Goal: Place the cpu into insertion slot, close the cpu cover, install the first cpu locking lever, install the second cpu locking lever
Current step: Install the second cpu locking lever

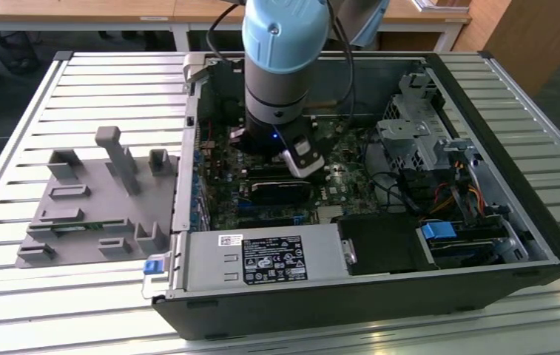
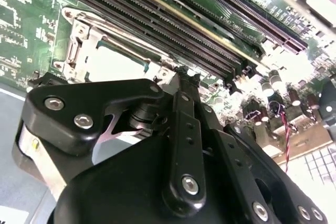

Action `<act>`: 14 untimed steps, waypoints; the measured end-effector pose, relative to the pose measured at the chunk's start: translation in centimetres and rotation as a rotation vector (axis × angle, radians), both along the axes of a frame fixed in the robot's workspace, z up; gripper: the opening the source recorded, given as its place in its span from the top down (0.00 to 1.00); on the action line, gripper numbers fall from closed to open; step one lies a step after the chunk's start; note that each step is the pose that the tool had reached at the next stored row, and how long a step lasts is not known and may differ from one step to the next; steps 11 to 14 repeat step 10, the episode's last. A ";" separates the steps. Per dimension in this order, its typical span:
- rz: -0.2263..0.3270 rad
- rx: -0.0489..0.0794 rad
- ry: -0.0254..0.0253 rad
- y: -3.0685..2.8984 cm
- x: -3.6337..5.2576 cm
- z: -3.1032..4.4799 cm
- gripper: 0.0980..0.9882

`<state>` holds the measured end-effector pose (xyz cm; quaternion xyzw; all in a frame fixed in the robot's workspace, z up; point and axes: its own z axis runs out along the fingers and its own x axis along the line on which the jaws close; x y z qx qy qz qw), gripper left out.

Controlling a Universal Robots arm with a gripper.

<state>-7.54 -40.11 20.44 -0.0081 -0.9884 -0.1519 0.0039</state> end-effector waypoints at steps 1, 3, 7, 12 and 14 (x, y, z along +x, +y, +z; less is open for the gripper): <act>0.000 0.000 -0.0001 0.00 0.00 0.12 0.99; 0.000 0.000 0.0000 0.00 0.00 0.38 0.99; 0.000 0.000 0.0000 0.00 0.00 1.07 0.99; 0.000 0.000 0.0000 0.00 0.00 1.42 0.99; 0.000 0.000 0.0000 0.00 0.00 1.42 0.99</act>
